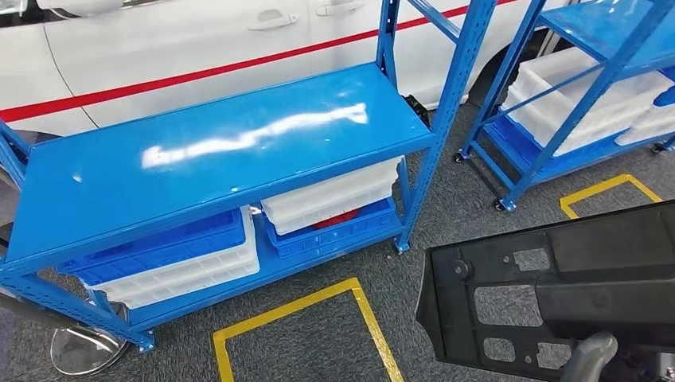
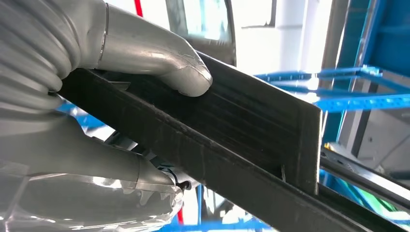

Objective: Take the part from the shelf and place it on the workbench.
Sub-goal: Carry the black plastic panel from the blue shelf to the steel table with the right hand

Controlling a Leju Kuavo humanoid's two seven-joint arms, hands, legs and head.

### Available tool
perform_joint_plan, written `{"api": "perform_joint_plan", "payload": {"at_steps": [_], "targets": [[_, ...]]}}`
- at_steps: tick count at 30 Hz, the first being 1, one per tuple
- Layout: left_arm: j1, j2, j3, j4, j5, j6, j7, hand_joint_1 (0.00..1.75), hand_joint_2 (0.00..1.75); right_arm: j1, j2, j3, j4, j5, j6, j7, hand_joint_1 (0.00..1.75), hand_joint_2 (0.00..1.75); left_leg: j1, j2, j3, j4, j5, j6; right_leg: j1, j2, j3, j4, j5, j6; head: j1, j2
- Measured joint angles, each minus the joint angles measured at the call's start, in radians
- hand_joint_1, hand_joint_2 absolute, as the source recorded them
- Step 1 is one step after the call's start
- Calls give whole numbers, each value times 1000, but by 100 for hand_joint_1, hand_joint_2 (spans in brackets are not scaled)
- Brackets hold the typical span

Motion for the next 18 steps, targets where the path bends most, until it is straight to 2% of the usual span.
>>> {"api": "perform_joint_plan", "payload": {"at_steps": [1, 2, 3, 4, 5, 6, 7, 8, 9, 10, 11, 12, 13, 15, 16, 17, 18], "targets": [[2, 0, 0, 0, -3, -2, -1, 0, 0, 0, 0, 0, 0, 4, -5, 0, 175, 175, 1, 18, -15, 2, 10, -1, -6, -12, -13, 69, -48, 9, 0, 0], [4, 0, 0, 0, -5, -5, -1, 0, 0, 1, 0, 0, 0, 8, -9, 0, 175, 175, 2, 36, -31, 6, 19, -4, -12, -17, -21, 129, -71, 17, 0, 0], [4, 0, 0, 0, -7, -7, -2, 0, 0, 1, 0, 0, 0, 10, -14, 0, 175, 175, 3, 54, -49, 11, 27, -8, -19, -21, -17, 167, -67, 26, 0, 0], [2, 0, 0, 0, -9, -10, -4, 0, 0, 2, 0, 0, 0, 14, -18, 0, 175, 175, 6, 70, -66, 19, 34, -12, -25, -25, 4, 170, -40, 34, 0, 0], [1, 0, 0, 0, -11, -13, -6, 0, 0, 3, 0, 0, 0, 18, -22, 0, 175, 175, 8, 83, -81, 29, 39, -18, -33, -35, 45, 134, -5, 42, 0, 0], [-1, 2, 0, 0, -14, -14, -9, 0, 0, 4, 0, 0, 0, 22, -26, 0, 175, 175, 7, 94, -95, 42, 41, -24, -39, -58, 105, 66, 12, 51, 1, 0], [-3, 3, 0, 0, -17, -16, -13, 0, 0, 4, 0, 0, -1, 28, -32, 0, 175, 175, 7, 104, -106, 55, 42, -31, -40, -81, 164, -11, 8, 51, 2, 0], [-4, 5, -1, 0, -22, -17, -18, 0, 0, 5, 0, 0, -1, 34, -38, 1, 175, 175, 6, 113, -111, 67, 43, -38, -38, -101, 207, -73, -9, 44, 2, 0], [-6, 8, -1, 0, -27, -19, -23, 0, 0, 6, 1, 0, -2, 40, -45, 1, 175, 175, 4, 122, -114, 75, 45, -46, -35, -112, 229, -111, -28, 31, 2, 0], [-6, 8, -2, 0, -32, -20, -28, 0, 0, 7, 1, 1, -3, 46, -50, 1, 175, 175, 7, 132, -115, 78, 50, -53, -30, -107, 230, -123, -34, 13, 1, 0], [-7, 8, -2, 0, -35, -21, -32, 0, 0, 9, 1, 1, -4, 50, -54, 0, 175, 175, 10, 138, -116, 80, 52, -62, -29, -98, 220, -123, -28, -4, 0, 0], [-7, 9, -2, 0, -38, -22, -35, 0, 0, 11, 1, 1, -5, 54, -58, 0, 175, 175, 14, 126, -121, 88, 41, -70, -27, -88, 208, -123, -18, -16, 0, 0], [-5, 9, -3, 0, -39, -24, -38, 0, 0, 12, 2, 1, -5, 58, -60, 0, 175, 175, 18, 101, -130, 110, 11, -77, -25, -76, 194, -124, -5, -28, 0, 0], [-1, 10, -3, 0, -43, -27, -45, 0, 0, 14, 1, 2, -5, 71, -71, 0, 175, 175, 22, 35, -158, 205, -87, -81, -19, -51, 161, -125, 18, -44, -1, 0], [1, 10, -3, 0, -47, -28, -51, 0, 0, 15, 1, 2, -5, 80, -78, 0, 175, 175, 21, 16, -173, 267, -129, -79, -14, -36, 144, -124, 30, -49, -1, 0], [3, 10, -3, 0, -52, -28, -57, 0, 0, 17, 1, 2, -3, 90, -85, 0, 175, 175, 21, 7, -182, 319, -148, -74, -8, -20, 128, -124, 41, -52, -1, 0], [3, 12, -3, 0, -59, -27, -63, 0, 0, 21, 0, 2, 0, 103, -90, 0, 175, 175, 19, 5, -179, 346, -142, -68, -3, -5, 113, -123, 52, -54, -1, 0]]}}
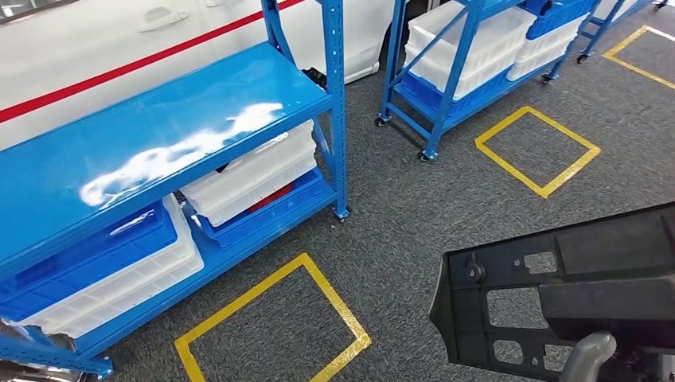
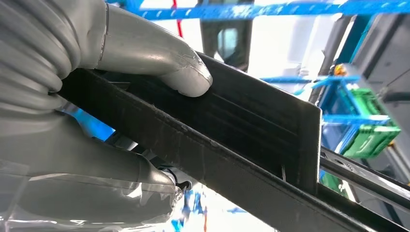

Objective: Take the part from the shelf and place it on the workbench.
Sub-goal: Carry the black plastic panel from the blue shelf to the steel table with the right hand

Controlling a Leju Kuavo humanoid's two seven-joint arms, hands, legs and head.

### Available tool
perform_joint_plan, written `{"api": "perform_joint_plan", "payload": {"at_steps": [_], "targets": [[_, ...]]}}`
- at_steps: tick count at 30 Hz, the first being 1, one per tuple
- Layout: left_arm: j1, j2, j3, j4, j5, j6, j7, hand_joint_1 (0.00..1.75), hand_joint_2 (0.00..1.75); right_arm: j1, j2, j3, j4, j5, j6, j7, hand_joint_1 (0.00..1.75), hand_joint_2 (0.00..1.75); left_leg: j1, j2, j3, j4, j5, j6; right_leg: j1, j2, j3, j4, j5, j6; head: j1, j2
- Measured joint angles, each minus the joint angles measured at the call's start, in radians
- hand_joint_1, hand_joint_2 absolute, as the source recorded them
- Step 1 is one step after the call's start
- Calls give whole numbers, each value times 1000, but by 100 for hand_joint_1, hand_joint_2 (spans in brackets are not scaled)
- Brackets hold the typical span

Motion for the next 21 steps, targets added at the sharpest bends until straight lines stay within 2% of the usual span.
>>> {"api": "perform_joint_plan", "payload": {"at_steps": [1, 2, 3, 5, 6, 7, 8, 9, 10, 12, 13, 14, 15, 16, 18, 19, 20, 21], "targets": [[-1, 2, 0, 0, -6, 1, -6, 0, 0, 4, -2, 0, 5, 14, -3, 0, 175, 175, -3, -3, 18, -6, 24, 8, 5, 15, -13, 1, 11, -1, 0, 0], [-4, 5, 0, 0, -9, 0, -9, 0, 0, 7, -4, 0, 11, 28, -4, 0, 175, 175, -7, -9, 52, -48, 58, 17, 9, 29, -24, 1, 22, -1, 0, 0], [-6, 10, 0, 0, -10, -3, -10, 0, 0, 9, -7, 0, 18, 41, -4, 1, 175, 175, -12, -28, 99, -118, 82, 30, 10, 42, -32, 1, 31, -1, 0, 0], [-11, 23, 2, 0, -11, -13, -6, 0, 0, 10, -14, 2, 32, 62, -3, 1, 175, 175, -18, -70, 182, -259, 92, 48, 12, 63, -43, 2, 48, 5, 1, 0], [-15, 29, 3, 0, -10, -19, -2, 0, 0, 10, -18, 3, 40, 71, -1, 1, 175, 175, -20, -82, 203, -301, 85, 52, 9, 73, -48, 1, 57, 10, 1, 0], [-19, 34, 5, 0, -7, -25, 3, 0, 0, 10, -22, 6, 49, 81, 0, 2, 175, 175, -22, -80, 210, -319, 82, 52, 8, 84, -51, -1, 65, 17, 1, 0], [-24, 38, 7, 0, -4, -32, 7, 0, 0, 9, -26, 10, 59, 92, 2, 2, 175, 175, -20, -69, 208, -329, 87, 52, 7, 92, -54, -2, 73, 23, 1, 0], [-29, 43, 10, 0, -1, -38, 11, 0, 0, 8, -31, 13, 70, 103, 3, 2, 175, 175, -18, -57, 207, -336, 96, 53, 8, 85, -59, 0, 73, 28, 1, 0], [-32, 50, 14, 0, 1, -46, 14, 0, 0, 4, -37, 17, 83, 113, 3, 2, 175, 175, -15, -43, 205, -344, 107, 57, 10, 67, -68, 17, 59, 31, 3, 0], [-35, 62, 21, 0, 1, -59, 16, 0, 0, -7, -51, 23, 113, 126, 2, 2, 175, 175, -12, -13, 194, -352, 123, 59, 7, 15, -109, 112, -11, 39, 7, 0], [-35, 68, 23, 0, 1, -63, 17, 0, 0, -13, -57, 26, 128, 129, 1, 3, 175, 175, -12, 2, 187, -351, 127, 59, 2, -1, -134, 181, -53, 45, 9, 0], [-35, 73, 24, 0, 0, -66, 17, 0, 0, -17, -62, 27, 143, 131, 0, 3, 175, 175, -12, 19, 181, -349, 130, 56, -3, -9, -152, 239, -82, 51, 9, 0], [-35, 77, 26, 0, 0, -68, 17, 0, 0, -20, -66, 29, 155, 132, -2, 4, 175, 175, -12, 34, 176, -346, 132, 54, -9, -14, -154, 268, -93, 57, 9, 0], [-36, 81, 27, 0, 0, -70, 17, 0, 0, -22, -70, 29, 165, 132, -2, 4, 175, 175, -10, 49, 172, -343, 133, 51, -15, -18, -135, 260, -87, 63, 9, 0], [-40, 87, 29, 0, -1, -72, 17, 0, 0, -28, -76, 31, 183, 133, -3, 4, 175, 175, -6, 75, 168, -332, 129, 41, -24, -46, -45, 136, -45, 72, 10, 0], [-42, 91, 30, 0, -2, -73, 17, 0, 0, -32, -78, 32, 191, 134, -4, 4, 175, 175, -6, 86, 167, -324, 124, 33, -24, -66, -2, 71, -29, 71, 9, 0], [-43, 95, 32, 0, -2, -74, 18, 0, 0, -36, -80, 32, 201, 135, -5, 4, 175, 175, -6, 96, 166, -318, 120, 26, -22, -80, 25, 25, -21, 64, 8, 0], [-45, 98, 34, 0, -2, -74, 20, 0, 0, -40, -81, 32, 211, 135, -6, 4, 175, 175, -8, 105, 166, -315, 118, 19, -18, -85, 33, 6, -23, 55, 7, 0]]}}
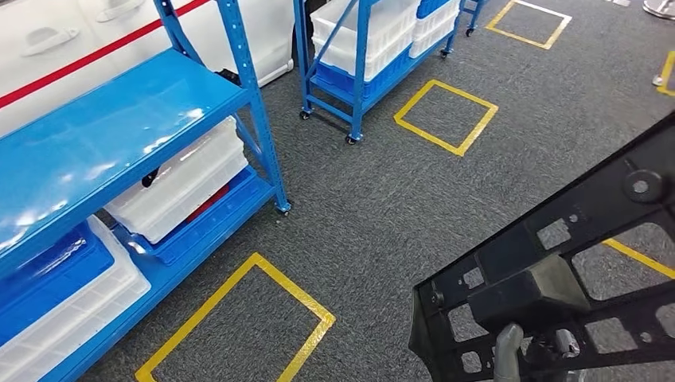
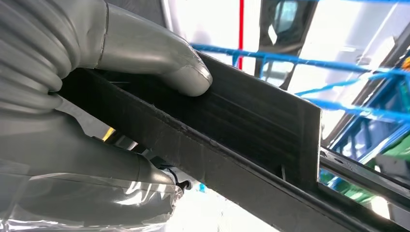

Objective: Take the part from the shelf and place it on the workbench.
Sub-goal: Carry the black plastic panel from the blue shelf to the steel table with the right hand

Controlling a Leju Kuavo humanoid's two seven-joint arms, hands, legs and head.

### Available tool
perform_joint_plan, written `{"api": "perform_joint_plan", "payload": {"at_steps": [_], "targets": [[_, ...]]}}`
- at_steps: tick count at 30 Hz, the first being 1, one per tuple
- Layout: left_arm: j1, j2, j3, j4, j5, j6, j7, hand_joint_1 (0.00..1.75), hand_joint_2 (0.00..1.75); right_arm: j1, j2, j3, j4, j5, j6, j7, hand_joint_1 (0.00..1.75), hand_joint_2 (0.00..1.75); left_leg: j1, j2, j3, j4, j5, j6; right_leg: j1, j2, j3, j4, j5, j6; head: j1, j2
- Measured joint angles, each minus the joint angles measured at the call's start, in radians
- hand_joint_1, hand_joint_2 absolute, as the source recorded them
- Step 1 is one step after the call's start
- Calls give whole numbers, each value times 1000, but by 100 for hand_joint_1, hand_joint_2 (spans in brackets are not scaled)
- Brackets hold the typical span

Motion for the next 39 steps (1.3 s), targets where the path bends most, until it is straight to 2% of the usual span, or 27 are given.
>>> {"api": "perform_joint_plan", "payload": {"at_steps": [2, 3, 5, 7, 8, 10, 11, 12, 13, 15, 16, 17, 18, 19, 20, 21, 23, 24, 25, 26, 27, 30, 32, 34, 36, 38, 39], "targets": [[-7, 3, 6, 0, 0, -1, 7, 0, 0, -7, -2, -2, 22, 0, -1, 0, 175, 175, 1, 17, 3, 1, -1, -12, 6, 17, -7, -2, 1, -20, -2, 0], [-10, 4, 8, 0, 0, -1, 10, 0, 0, -11, -3, -4, 33, 0, -2, 0, 175, 175, 3, 15, 4, 4, -5, -18, 7, 26, -9, -5, 4, -27, -2, 0], [-12, 5, 12, 0, -2, -2, 16, 0, 0, -23, -3, -6, 51, 4, -2, 0, 175, 175, 9, -30, -19, 57, -45, -27, 5, 47, -14, -11, 12, -41, -4, 0], [-8, 8, 15, 0, 0, -1, 26, 0, 0, -38, -3, -9, 71, 16, -4, 0, 175, 175, 12, -88, -80, 184, -115, -30, 6, 70, -21, -12, 18, -50, -5, 0], [-5, 9, 18, 0, 1, -1, 31, 0, 0, -46, -3, -10, 84, 25, -4, 0, 175, 175, 12, -100, -113, 251, -140, -30, 8, 83, -24, -12, 20, -52, -5, 0], [0, 10, 24, 0, 6, -2, 38, 0, 0, -58, -3, -13, 111, 41, -5, 0, 175, 175, 12, -106, -142, 302, -134, -27, 11, 111, -26, -10, 22, -54, -5, 0], [2, 11, 26, 0, 7, -3, 39, 0, 0, -63, -3, -14, 121, 47, -5, 0, 175, 175, 12, -107, -138, 286, -112, -25, 12, 123, -26, -9, 22, -54, -5, 0], [2, 12, 29, 0, 8, -3, 40, 0, 0, -67, -3, -14, 130, 50, -5, 0, 175, 175, 12, -112, -119, 239, -78, -22, 13, 135, -26, -7, 23, -53, -5, 0], [3, 13, 32, 0, 9, -3, 40, 0, 0, -71, -3, -15, 136, 52, -5, 0, 175, 175, 13, -127, -94, 177, -43, -19, 13, 145, -26, -5, 23, -52, -5, 0], [5, 17, 37, 0, 9, -3, 41, 0, 0, -81, -3, -15, 148, 53, -5, 0, 175, 175, 13, -176, -51, 65, 4, -12, 13, 168, -30, 0, 25, -45, -5, 0], [5, 19, 38, 0, 9, -3, 41, 0, 0, -85, -3, -16, 154, 54, -5, 0, 175, 175, 13, -193, -41, 36, 10, -10, 12, 180, -34, 1, 28, -39, -5, 0], [5, 20, 39, 0, 9, -3, 42, 0, 0, -87, -3, -16, 158, 54, -5, 0, 175, 175, 11, -197, -39, 28, 8, -8, 10, 192, -39, 0, 32, -31, -5, 0], [3, 21, 39, 0, 9, -3, 42, 0, 0, -89, -3, -16, 162, 54, -5, 0, 175, 175, 10, -187, -39, 24, 11, -6, 8, 205, -44, -1, 37, -22, -5, 0], [2, 22, 40, 0, 9, -3, 42, 0, 0, -89, -3, -17, 165, 54, -5, 0, 175, 175, 10, -172, -38, 21, 15, 0, 6, 203, -47, 0, 38, -16, -4, 0], [1, 22, 40, 0, 9, -3, 42, 0, 0, -89, -3, -17, 168, 54, -5, 0, 175, 175, 11, -159, -36, 15, 21, 6, 8, 183, -54, 10, 31, -12, -3, 0], [1, 22, 41, 0, 10, -3, 43, 0, 0, -91, -3, -18, 171, 55, -5, 0, 175, 175, 12, -143, -36, 10, 26, 13, 11, 152, -68, 38, 12, -9, -2, 0], [5, 22, 43, 0, 9, -3, 47, 0, 0, -99, -3, -18, 179, 59, -4, 0, 175, 175, 10, -113, -38, 7, 30, 20, 13, 89, -119, 148, -55, -5, 1, 0], [8, 22, 44, 0, 8, -3, 51, 0, 0, -105, -3, -18, 185, 63, -6, -1, 175, 175, 8, -97, -41, 8, 30, 21, 13, 78, -148, 212, -85, -2, 1, 0], [9, 22, 45, 0, 5, -3, 57, 0, 0, -111, -3, -18, 193, 68, -9, -1, 175, 175, 7, -81, -43, 9, 29, 21, 12, 73, -167, 258, -101, 0, 1, 0], [9, 23, 45, 0, 2, -5, 66, 0, 0, -119, -3, -18, 202, 73, -13, 0, 175, 175, 6, -65, -45, 10, 29, 21, 12, 70, -169, 271, -99, 1, 1, 0], [7, 23, 46, 0, -3, -8, 73, 0, 0, -127, -4, -18, 212, 78, -19, 0, 175, 175, 6, -51, -45, 11, 28, 20, 12, 65, -149, 242, -78, 1, 1, 0], [2, 27, 46, 0, -21, -26, 72, 0, 0, -151, -8, -17, 230, 82, -37, 0, 175, 175, 2, -15, -41, 13, 23, 12, 19, 11, -31, 41, -6, -12, 1, 0], [-1, 31, 45, 0, -40, -34, 48, 0, 0, -155, -10, -18, 235, 70, -50, -1, 175, 175, -3, 2, -38, 15, 20, 3, 29, -3, -8, -10, 0, -26, 0, 0], [-7, 33, 42, 0, -61, -36, 25, 0, 0, -144, -12, -22, 234, 49, -58, -1, 175, 175, -3, 17, -35, 16, 17, -7, 29, 19, -12, -13, 5, -37, 0, 0], [-10, 34, 37, 0, -81, -27, 13, 0, 0, -124, -13, -31, 229, 23, -64, -1, 175, 175, 1, -19, -45, 47, -11, -17, 23, 40, -10, -20, 11, -49, -1, 0], [-8, 35, 35, 0, -95, -12, 11, 0, 0, -109, -16, -41, 225, -5, -67, -1, 175, 175, 6, -80, -91, 154, -75, -24, 21, 63, -12, -23, 17, -58, -3, 0], [-6, 35, 34, 0, -100, -6, 11, 0, 0, -104, -17, -46, 225, -16, -67, -1, 175, 175, 7, -95, -123, 223, -106, -25, 22, 77, -14, -22, 18, -61, -3, 0]]}}
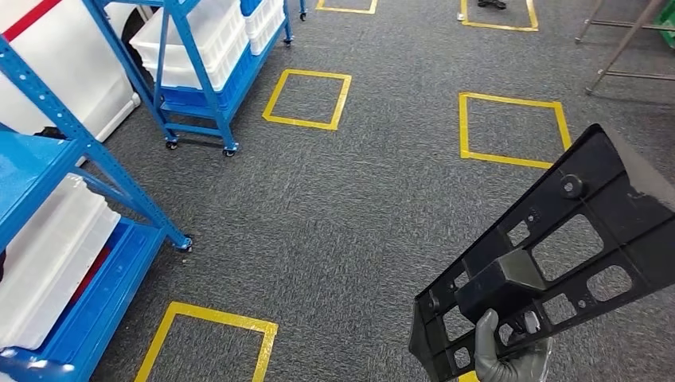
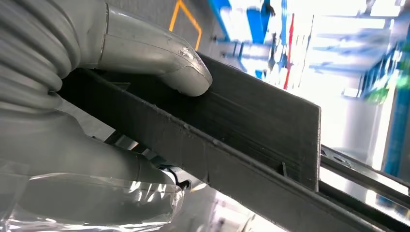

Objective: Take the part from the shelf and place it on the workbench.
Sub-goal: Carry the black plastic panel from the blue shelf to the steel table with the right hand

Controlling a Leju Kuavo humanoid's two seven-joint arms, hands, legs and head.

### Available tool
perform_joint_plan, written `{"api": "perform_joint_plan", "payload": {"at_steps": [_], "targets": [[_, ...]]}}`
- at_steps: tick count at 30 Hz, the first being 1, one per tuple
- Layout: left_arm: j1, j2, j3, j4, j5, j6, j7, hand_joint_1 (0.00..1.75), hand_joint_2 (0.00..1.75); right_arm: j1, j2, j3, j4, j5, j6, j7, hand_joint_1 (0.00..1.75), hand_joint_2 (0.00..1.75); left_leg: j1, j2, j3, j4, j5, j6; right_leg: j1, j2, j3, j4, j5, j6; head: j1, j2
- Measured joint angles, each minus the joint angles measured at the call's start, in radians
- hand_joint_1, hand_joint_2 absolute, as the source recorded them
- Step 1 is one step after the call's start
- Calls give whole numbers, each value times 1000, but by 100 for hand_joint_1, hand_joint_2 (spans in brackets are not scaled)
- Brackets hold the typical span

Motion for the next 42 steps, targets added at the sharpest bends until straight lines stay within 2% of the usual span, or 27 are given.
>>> {"api": "perform_joint_plan", "payload": {"at_steps": [1, 2, 3, 4, 6, 8, 10, 11, 13, 15, 17, 18, 19, 21, 23, 24, 26, 28, 30, 32, 33, 35, 36, 37, 39, 41, 42], "targets": [[2, 0, 0, 0, -4, 3, 0, 0, 0, 4, -2, -7, 0, -8, 2, 0, 175, 175, 0, -6, -27, 56, -17, -1, 1, 15, -2, 2, 1, -1, 0, 0], [4, -1, -1, 0, -8, 5, 0, 0, 0, 9, -4, -14, 0, -12, 4, 0, 175, 175, 0, -9, -41, 81, -15, -1, 2, 32, -3, 4, 1, -1, 0, 0], [4, -2, -1, 0, -9, 7, 0, 0, 0, 13, -6, -21, 0, -12, 6, 0, 175, 175, 1, -11, -37, 68, 7, 1, 2, 48, -4, 7, 1, -1, 0, 0], [4, -4, -1, 0, -8, 9, 1, 0, 0, 17, -8, -27, 0, -12, 6, 0, 175, 175, 2, -18, -16, 16, 45, 3, 2, 64, -3, 10, 1, 0, 0, 0], [3, -5, 1, 0, 4, 17, 8, 0, 0, 21, -10, -31, -3, -14, 3, 0, 175, 175, 5, -65, 42, -119, 106, 9, 1, 92, -6, 17, 0, 5, 1, 0], [1, -6, 3, 0, 15, 21, 14, 0, 0, 23, -10, -31, -12, -25, 0, 0, 175, 175, 4, -99, 67, -184, 122, 15, -2, 118, -15, 21, 3, 18, 1, 0], [-4, -11, 9, 0, 29, 18, 13, 0, 0, 29, -10, -31, -25, -36, -1, 0, 175, 175, 1, -83, 68, -192, 126, 24, -5, 142, -23, 19, 11, 34, 1, 0], [-6, -14, 14, 0, 35, 17, 11, 0, 0, 33, -10, -31, -32, -40, -1, 0, 175, 175, 2, -69, 70, -198, 131, 31, -6, 137, -28, 24, 9, 40, 1, 0], [-6, -21, 24, 0, 43, 15, 7, 0, 0, 37, -10, -30, -44, -43, -1, -1, 175, 175, 4, -39, 72, -212, 143, 45, -1, 83, -55, 78, -29, 47, 4, 0], [-2, -26, 32, 0, 46, 16, 15, 0, 0, 40, -10, -27, -55, -48, 1, -1, 175, 175, 0, -9, 70, -216, 146, 51, -1, 18, -111, 199, -99, 51, 7, 0], [3, -32, 40, 0, 50, 20, 37, 0, 0, 46, -10, -23, -67, -59, 5, -1, 175, 175, -3, 23, 67, -215, 145, 51, -7, -2, -151, 291, -133, 57, 8, 0], [4, -35, 44, 0, 50, 22, 47, 0, 0, 49, -9, -21, -74, -65, 7, -1, 175, 175, -3, 38, 67, -214, 144, 50, -10, -7, -145, 287, -122, 60, 8, 0], [4, -39, 48, 0, 49, 24, 55, 0, 0, 52, -9, -20, -80, -71, 10, -1, 175, 175, -2, 51, 67, -213, 142, 49, -13, -16, -118, 242, -96, 63, 8, 0], [4, -44, 53, 0, 47, 25, 64, 0, 0, 54, -7, -18, -93, -79, 17, -1, 175, 175, -5, 74, 72, -210, 136, 40, -13, -65, -34, 98, -40, 62, 8, 0], [5, -47, 56, 0, 44, 25, 69, 0, 0, 55, -3, -18, -104, -82, 22, -1, 175, 175, -9, 95, 79, -206, 129, 29, -8, -99, 10, 18, -21, 54, 7, 0], [4, -48, 57, 0, 43, 25, 69, 0, 0, 57, -1, -18, -110, -81, 23, -1, 175, 175, -11, 105, 82, -206, 127, 24, -4, -97, 10, 13, -23, 48, 6, 0], [2, -51, 60, 0, 40, 22, 66, 0, 0, 63, 4, -17, -124, -75, 23, -1, 175, 175, -8, 118, 89, -205, 121, 13, -6, -69, 7, 8, -18, 37, 6, 0], [3, -54, 62, 0, 33, 22, 63, 0, 0, 69, 10, -14, -140, -71, 25, -1, 175, 175, -1, 75, 74, -162, 86, 4, -10, -45, 9, 0, -11, 23, 4, 0], [7, -56, 62, 0, 21, 22, 64, 0, 0, 71, 14, -10, -153, -69, 31, -2, 175, 175, 3, 12, 19, -38, 17, 0, -10, -17, 7, -1, -6, 14, 2, 0], [14, -58, 62, 0, 14, 20, 63, 0, 0, 72, 15, -6, -162, -62, 40, -2, 175, 175, 4, -8, -37, 79, -23, -1, -7, 16, 3, 2, -5, 11, 2, 0], [16, -59, 63, 0, 12, 18, 60, 0, 0, 73, 16, -3, -164, -58, 43, -2, 175, 175, 4, -10, -44, 88, -13, 0, -6, 33, 1, 5, -5, 11, 2, 0], [17, -62, 66, 0, 11, 12, 54, 0, 0, 73, 17, 2, -169, -50, 47, -2, 175, 175, 6, -27, -3, -11, 58, 4, -6, 66, 1, 12, -6, 13, 2, 0], [17, -62, 69, 0, 11, 10, 51, 0, 0, 73, 17, 4, -171, -47, 48, -2, 175, 175, 7, -52, 26, -81, 89, 6, -6, 80, -1, 16, -7, 16, 2, 0], [17, -63, 72, 0, 11, 8, 49, 0, 0, 72, 17, 6, -173, -44, 49, -2, 175, 175, 8, -74, 49, -138, 111, 8, -5, 92, -4, 20, -7, 20, 2, 0], [15, -64, 75, 0, 11, 6, 47, 0, 0, 73, 19, 9, -175, -42, 50, -2, 175, 175, 6, -96, 64, -180, 116, 14, -7, 113, -11, 22, -4, 34, 2, 0], [10, -66, 77, 0, 11, 5, 45, 0, 0, 76, 20, 10, -178, -41, 50, -2, 175, 175, 4, -72, 65, -187, 123, 26, -10, 127, -17, 21, 1, 48, 3, 0], [9, -67, 77, 0, 11, 5, 44, 0, 0, 77, 20, 11, -180, -41, 50, -3, 175, 175, 5, -59, 67, -192, 128, 34, -9, 111, -23, 29, -6, 53, 4, 0]]}}
